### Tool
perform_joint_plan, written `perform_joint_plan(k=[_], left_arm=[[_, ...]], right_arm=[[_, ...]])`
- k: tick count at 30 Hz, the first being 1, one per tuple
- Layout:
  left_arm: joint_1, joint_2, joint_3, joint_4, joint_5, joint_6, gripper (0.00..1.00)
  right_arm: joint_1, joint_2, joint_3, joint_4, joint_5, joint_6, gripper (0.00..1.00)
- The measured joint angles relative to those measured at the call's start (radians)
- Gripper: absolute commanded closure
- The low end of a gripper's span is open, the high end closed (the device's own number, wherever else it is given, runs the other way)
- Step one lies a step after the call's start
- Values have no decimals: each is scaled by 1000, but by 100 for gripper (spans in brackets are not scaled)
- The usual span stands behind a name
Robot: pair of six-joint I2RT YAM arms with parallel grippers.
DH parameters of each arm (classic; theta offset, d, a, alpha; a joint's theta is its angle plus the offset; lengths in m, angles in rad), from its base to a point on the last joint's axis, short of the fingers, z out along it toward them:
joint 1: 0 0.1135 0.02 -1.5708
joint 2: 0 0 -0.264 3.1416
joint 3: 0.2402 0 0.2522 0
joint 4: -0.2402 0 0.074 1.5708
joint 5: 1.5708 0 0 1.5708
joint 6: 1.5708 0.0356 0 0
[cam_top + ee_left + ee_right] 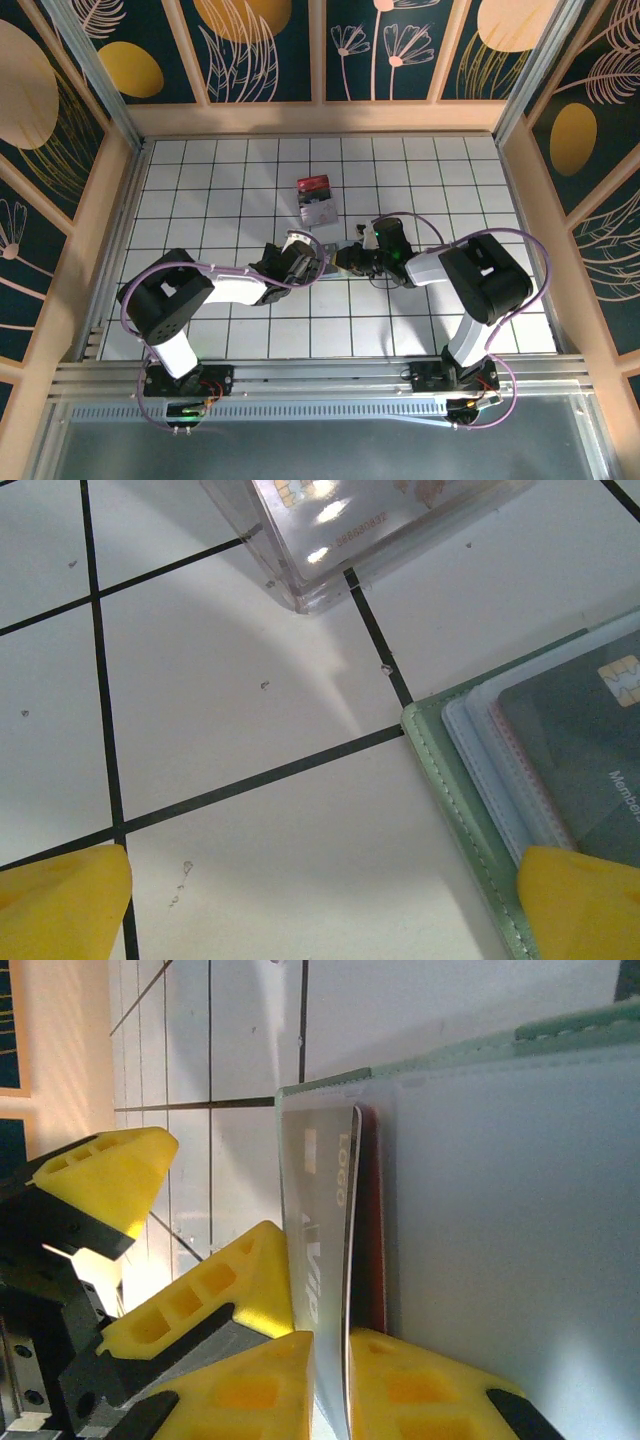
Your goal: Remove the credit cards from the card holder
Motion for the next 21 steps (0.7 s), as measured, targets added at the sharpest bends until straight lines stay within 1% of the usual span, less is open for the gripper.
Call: perform_joint_plan(k=[5, 12, 18, 21], left_arm=[[0, -2, 2, -5, 0, -1, 1], [0, -2, 9, -13, 9, -1, 1], [-1, 0, 11, -14, 11, -1, 1], [-1, 1, 12, -14, 11, -1, 1]], right_arm=[[-14, 0, -11, 33, -27, 18, 89], [-39, 0, -58, 108, -84, 64, 90], [-51, -14, -66, 118, -101, 82, 90], [-57, -21, -71, 119, -105, 83, 93]])
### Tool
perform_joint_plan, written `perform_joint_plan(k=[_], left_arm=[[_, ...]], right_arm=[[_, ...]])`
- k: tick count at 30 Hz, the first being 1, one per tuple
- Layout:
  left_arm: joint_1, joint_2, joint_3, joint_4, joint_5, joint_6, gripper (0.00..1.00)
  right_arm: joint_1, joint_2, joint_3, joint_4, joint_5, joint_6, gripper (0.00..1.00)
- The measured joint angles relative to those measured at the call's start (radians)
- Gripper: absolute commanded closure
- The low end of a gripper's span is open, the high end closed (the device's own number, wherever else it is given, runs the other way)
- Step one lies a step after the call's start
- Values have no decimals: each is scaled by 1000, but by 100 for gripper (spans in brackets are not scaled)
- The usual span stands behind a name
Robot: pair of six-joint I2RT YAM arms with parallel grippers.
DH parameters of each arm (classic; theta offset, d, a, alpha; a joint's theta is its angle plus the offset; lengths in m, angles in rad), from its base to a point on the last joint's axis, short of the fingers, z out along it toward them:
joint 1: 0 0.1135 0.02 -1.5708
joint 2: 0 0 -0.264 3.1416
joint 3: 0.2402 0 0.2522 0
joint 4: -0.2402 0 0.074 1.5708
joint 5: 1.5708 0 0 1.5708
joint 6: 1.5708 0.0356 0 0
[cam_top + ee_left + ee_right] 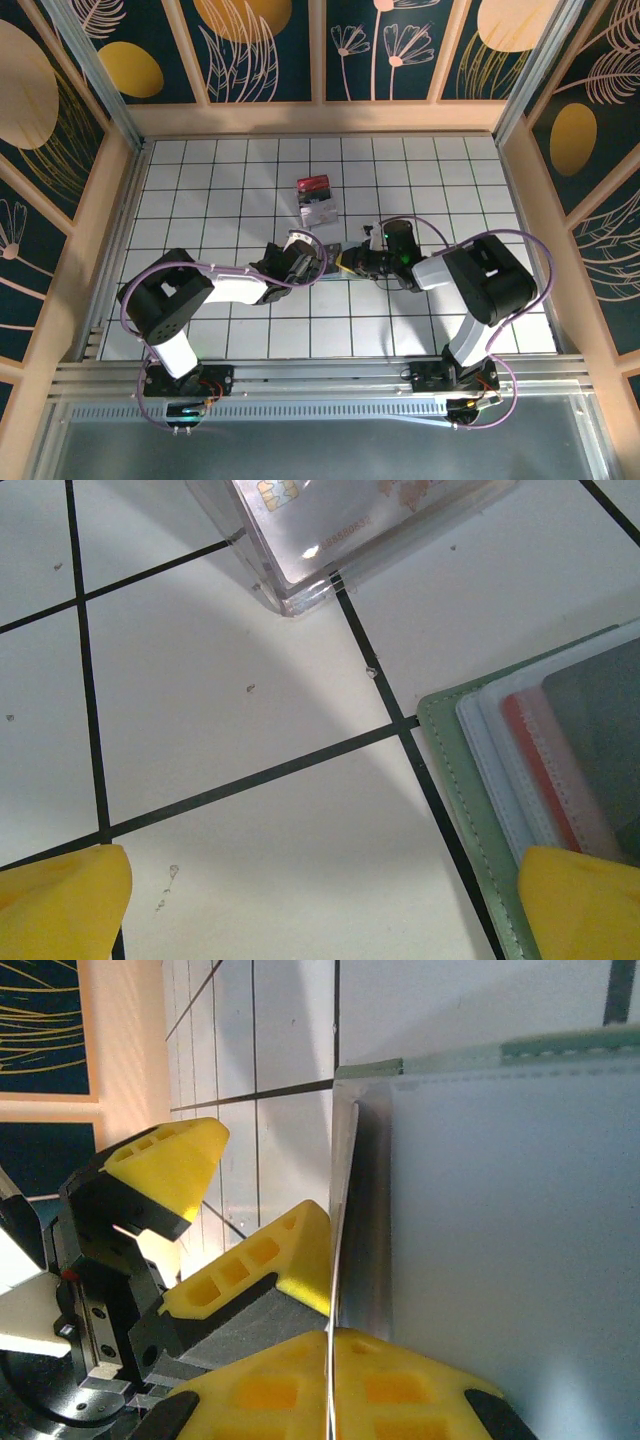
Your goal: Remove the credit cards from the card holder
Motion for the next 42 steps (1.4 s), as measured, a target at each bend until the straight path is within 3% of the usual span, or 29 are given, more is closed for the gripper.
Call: perform_joint_plan(k=[9, 30, 42], left_arm=[[0, 1, 1, 0, 0, 0, 1], [0, -93, 99, -95, 43, 19, 1], [0, 57, 178, -105, 30, 57, 1]], right_arm=[[-10, -2, -4, -10, 0, 0, 100], [-19, -47, 87, -294, 73, -137, 100], [-16, -55, 95, -330, 90, -142, 100]])
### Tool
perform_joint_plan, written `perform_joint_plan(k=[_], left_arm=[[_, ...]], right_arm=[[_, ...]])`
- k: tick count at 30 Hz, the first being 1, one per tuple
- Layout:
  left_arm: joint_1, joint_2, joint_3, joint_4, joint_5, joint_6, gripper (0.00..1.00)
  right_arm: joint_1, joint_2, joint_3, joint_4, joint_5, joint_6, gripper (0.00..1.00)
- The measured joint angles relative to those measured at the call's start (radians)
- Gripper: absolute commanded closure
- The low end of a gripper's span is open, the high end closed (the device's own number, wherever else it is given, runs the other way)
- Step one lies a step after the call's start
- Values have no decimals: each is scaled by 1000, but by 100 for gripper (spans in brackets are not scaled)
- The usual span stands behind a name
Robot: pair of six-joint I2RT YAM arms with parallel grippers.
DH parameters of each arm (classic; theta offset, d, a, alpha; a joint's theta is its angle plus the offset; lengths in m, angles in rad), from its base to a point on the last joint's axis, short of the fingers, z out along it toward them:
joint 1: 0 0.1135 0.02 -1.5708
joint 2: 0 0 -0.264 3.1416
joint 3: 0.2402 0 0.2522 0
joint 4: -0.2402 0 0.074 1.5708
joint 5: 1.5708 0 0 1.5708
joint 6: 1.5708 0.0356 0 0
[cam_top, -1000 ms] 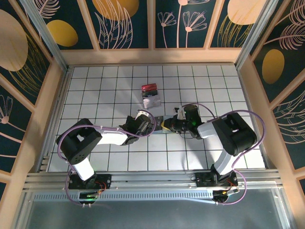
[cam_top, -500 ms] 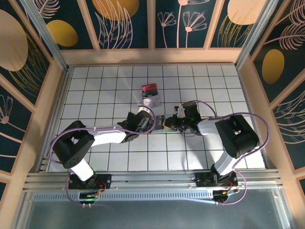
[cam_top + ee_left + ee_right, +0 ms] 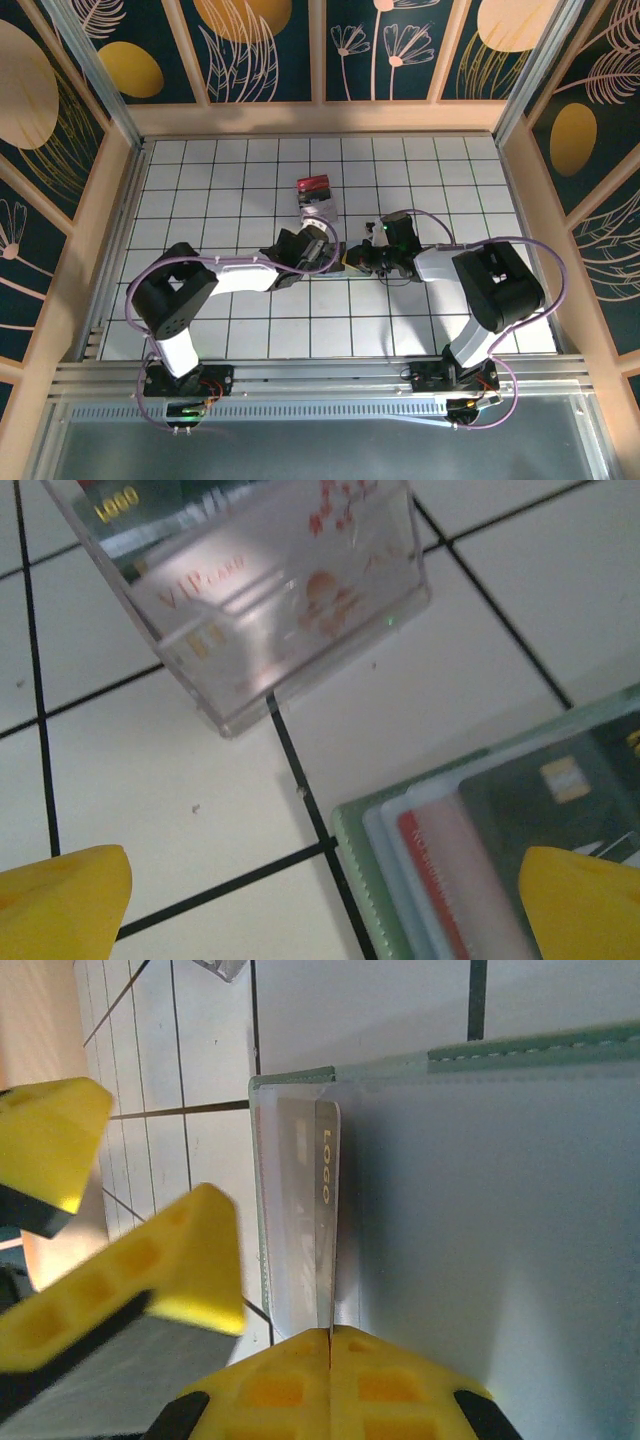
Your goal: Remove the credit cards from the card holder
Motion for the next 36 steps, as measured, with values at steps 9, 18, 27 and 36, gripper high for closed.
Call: perform_joint_plan(k=[9, 18, 27, 36], left_arm=[[-1, 30, 3, -11, -15, -1, 1], [1, 30, 3, -7, -15, -10, 1], [5, 30, -7, 4, -15, -29, 1], [6, 29, -23, 29, -16, -35, 1]], right_arm=[[0, 0, 0, 3, 2, 2, 92], [7, 1, -6, 98, 7, 43, 86], [21, 39, -6, 164, 32, 79, 96], [29, -40, -7, 67, 114, 38, 100]])
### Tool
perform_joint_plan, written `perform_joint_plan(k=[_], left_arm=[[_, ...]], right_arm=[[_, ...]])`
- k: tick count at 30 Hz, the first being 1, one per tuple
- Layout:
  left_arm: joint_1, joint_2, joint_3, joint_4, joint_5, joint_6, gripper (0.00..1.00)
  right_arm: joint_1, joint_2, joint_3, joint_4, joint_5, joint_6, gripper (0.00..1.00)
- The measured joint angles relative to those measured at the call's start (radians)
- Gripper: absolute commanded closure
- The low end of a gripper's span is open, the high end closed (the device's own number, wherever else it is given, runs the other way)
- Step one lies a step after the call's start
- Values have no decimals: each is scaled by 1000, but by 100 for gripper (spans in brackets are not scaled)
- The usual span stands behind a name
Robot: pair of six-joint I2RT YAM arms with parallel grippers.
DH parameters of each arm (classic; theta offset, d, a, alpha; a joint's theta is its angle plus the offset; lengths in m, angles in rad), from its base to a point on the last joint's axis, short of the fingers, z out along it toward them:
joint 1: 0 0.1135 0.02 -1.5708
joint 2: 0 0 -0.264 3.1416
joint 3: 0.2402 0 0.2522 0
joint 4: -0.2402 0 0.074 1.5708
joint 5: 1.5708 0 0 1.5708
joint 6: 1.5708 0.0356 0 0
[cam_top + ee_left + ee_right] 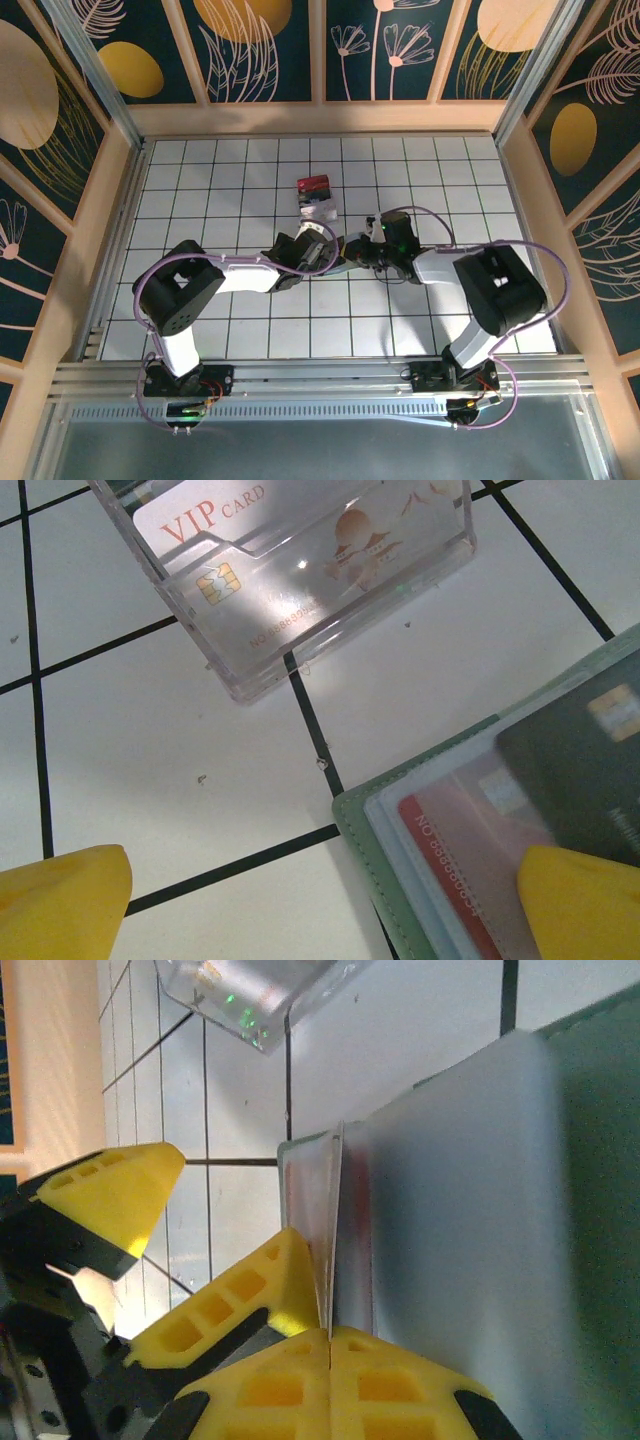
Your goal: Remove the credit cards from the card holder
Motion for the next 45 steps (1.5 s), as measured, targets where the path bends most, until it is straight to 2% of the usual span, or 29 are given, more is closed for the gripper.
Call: perform_joint_plan(k=[10, 18, 28, 33, 37, 40, 45], left_arm=[[-3, -22, -12, -16, 15, 8, 1], [5, -160, -14, -37, 121, 39, 1], [145, -270, 14, -37, 461, 209, 2], [197, -275, 7, -17, 658, 290, 13], [251, -278, -2, 0, 821, 348, 15], [270, -283, -2, -1, 909, 401, 20], [272, -275, 9, -30, 1026, 483, 22]], right_arm=[[0, -159, 25, -240, 156, -143, 100], [8, -235, 77, -338, 190, -281, 100], [45, -297, 109, -394, 155, -439, 100], [56, -327, 112, -408, 113, -489, 100], [77, -337, 119, -420, 68, -525, 100], [86, -337, 131, -430, 40, -544, 100], [93, -337, 145, -439, 8, -566, 100]])
